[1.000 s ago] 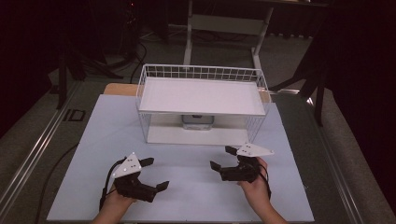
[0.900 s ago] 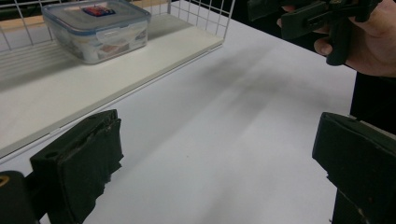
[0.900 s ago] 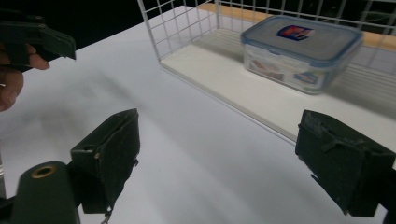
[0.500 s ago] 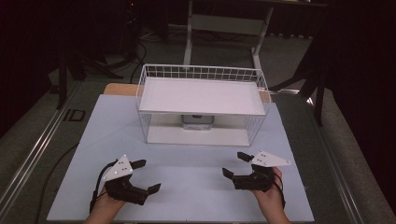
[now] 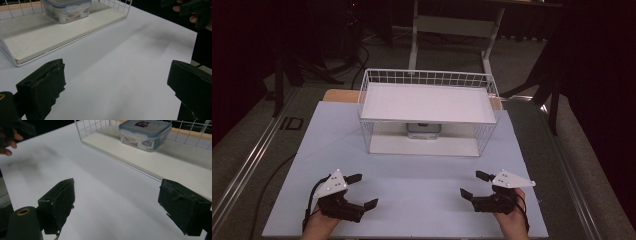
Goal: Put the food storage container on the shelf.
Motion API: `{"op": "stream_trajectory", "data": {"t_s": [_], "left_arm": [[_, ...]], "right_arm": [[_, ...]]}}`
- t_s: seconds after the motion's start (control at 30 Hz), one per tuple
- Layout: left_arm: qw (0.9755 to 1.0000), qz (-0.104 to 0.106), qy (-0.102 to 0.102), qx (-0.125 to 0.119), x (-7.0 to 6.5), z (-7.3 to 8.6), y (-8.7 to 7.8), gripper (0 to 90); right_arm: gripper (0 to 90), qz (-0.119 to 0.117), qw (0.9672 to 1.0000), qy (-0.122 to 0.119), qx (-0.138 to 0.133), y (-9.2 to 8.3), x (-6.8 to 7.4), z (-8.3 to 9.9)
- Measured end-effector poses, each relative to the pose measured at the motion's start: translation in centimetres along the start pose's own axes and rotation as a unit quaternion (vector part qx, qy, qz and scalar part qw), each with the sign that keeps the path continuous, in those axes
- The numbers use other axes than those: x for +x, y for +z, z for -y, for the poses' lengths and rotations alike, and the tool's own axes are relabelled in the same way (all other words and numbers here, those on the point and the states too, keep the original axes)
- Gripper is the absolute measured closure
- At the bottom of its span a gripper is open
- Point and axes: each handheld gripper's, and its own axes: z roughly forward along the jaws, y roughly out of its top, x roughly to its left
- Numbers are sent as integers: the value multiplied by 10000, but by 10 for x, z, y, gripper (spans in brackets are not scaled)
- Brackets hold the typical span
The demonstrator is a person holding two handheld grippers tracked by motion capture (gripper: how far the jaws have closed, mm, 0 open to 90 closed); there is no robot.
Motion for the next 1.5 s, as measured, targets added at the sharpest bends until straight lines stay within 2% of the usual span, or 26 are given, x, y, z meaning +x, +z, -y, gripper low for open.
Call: {"op": "stream_trajectory", "data": {"t_s": [0.17, 0.23, 0.3, 0.4, 0.67, 0.8, 0.9, 0.97, 1.07, 1.3, 1.5], "left_arm": [[10000, 39, -18, -3, 1, 3, 1, 25], [10000, 70, -21, 12, 1, 5, 2, 24], [10000, 88, -32, 4, 2, 5, 3, 25], [9999, 114, 4, -9, 1, 5, 4, 24], [9999, 136, 60, 74, 0, 9, 7, 24], [9997, 219, 65, 13, 0, 10, 7, 25], [9995, 277, 140, -38, 1, 8, 6, 24], [9994, 312, 105, -101, 2, 8, 6, 25], [9990, 358, 87, -258, 5, 7, 3, 25], [9989, 328, -20, -349, 8, 8, 1, 25], [9990, 290, 9, -353, 8, 9, 1, 25]], "right_arm": [[137, -32, 10000, -12, 8, -4, -2, 5], [138, 7, 10000, -95, -12, -8, -5, 10], [138, -24, 10000, -14, -68, -10, -8, 13], [138, 15, 9999, -108, -17, -9, -10, 17], [139, 23, 10000, -19, 19, -6, -16, 25], [139, -27, 10000, -59, -8, -5, -17, 25], [139, -10, 9999, -80, -81, -5, -18, 23], [139, -30, 9999, -87, -125, -6, -19, 22], [141, -85, 9994, 0, -332, -8, -22, 20], [141, -219, 9992, 42, -346, -4, -24, 22], [141, -219, 9991, 30, -358, -4, -25, 22]]}}
